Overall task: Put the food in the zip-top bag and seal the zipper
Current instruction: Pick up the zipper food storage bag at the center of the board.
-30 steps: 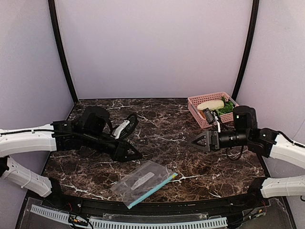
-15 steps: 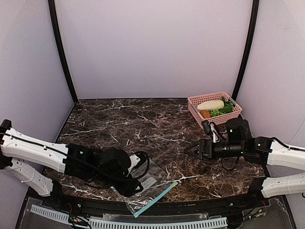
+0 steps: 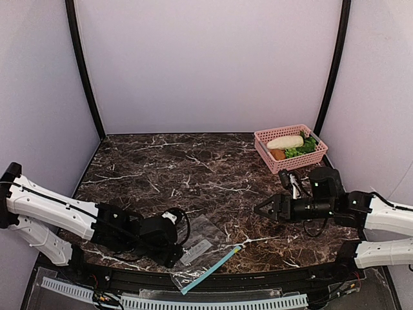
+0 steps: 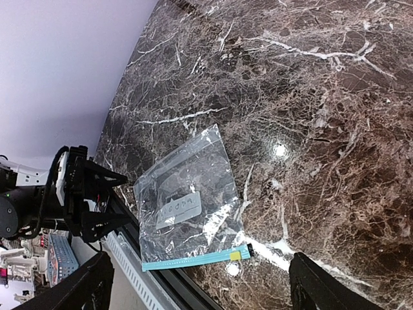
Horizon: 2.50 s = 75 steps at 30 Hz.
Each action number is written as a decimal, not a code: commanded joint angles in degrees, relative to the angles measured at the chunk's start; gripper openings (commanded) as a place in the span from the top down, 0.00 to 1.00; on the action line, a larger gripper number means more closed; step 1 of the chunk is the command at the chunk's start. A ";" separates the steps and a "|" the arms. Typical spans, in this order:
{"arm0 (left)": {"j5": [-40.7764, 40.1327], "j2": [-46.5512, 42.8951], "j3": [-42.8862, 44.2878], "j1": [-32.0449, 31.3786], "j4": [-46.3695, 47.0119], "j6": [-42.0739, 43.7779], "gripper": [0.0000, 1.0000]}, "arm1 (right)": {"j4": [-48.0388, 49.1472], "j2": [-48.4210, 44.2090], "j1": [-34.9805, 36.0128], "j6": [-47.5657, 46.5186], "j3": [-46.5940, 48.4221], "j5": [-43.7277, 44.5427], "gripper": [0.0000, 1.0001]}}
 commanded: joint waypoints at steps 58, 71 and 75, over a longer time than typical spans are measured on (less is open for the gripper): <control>25.81 2.12 -5.24 19.37 19.88 6.40 0.99 | 0.71 1.11 3.03 2.68 -0.99 -0.10 0.08; 30.45 -9.08 0.84 19.37 20.66 3.74 0.99 | 6.57 0.43 5.99 6.68 -1.98 2.44 0.08; 31.90 -10.60 3.89 19.34 21.99 3.00 0.99 | 11.80 -1.26 6.39 7.74 -3.91 1.98 0.08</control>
